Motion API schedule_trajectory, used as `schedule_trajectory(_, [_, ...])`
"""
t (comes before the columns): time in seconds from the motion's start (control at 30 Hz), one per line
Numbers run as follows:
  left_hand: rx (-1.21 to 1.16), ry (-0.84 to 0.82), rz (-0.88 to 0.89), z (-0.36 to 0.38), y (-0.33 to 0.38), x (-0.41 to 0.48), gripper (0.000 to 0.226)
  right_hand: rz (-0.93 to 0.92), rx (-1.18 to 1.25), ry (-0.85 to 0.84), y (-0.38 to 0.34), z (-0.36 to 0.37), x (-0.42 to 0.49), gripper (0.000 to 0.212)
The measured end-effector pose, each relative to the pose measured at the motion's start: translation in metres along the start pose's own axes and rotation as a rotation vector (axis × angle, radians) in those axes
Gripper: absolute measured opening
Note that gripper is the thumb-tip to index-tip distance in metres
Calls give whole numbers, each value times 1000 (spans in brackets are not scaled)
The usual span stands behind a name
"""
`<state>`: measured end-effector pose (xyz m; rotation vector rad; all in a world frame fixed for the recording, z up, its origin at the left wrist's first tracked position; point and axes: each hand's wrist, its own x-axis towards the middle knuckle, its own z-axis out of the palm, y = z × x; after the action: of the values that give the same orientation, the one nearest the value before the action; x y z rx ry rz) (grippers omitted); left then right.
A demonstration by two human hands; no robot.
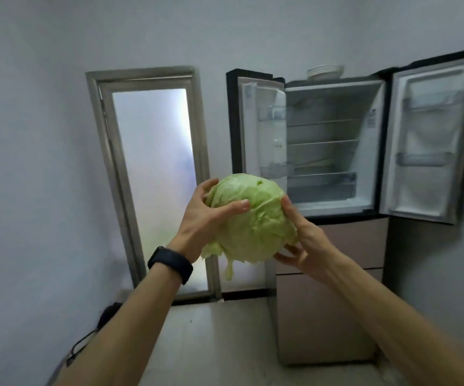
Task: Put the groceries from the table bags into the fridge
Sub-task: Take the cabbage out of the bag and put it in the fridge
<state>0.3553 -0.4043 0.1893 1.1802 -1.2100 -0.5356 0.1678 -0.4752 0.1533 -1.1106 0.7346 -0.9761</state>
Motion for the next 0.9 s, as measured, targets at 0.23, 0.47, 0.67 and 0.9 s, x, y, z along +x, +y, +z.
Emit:
schedule_trajectory(0.23, [-21, -136, -71, 113, -62, 93, 93, 10, -88, 154, -15, -110, 78, 64])
schedule_trajectory(0.47, [-75, -225, 29, 203, -107, 204, 78, -80, -16, 121, -41, -190, 191, 53])
schedule_trajectory(0.67, [-103, -267, 109, 271, -131, 333, 64, -163, -9, 152, -87, -244, 308, 56])
schedule_trajectory(0.9, [-22, -298, 132, 349, -182, 440, 69, -191, 95, 217, -96, -314, 418, 57])
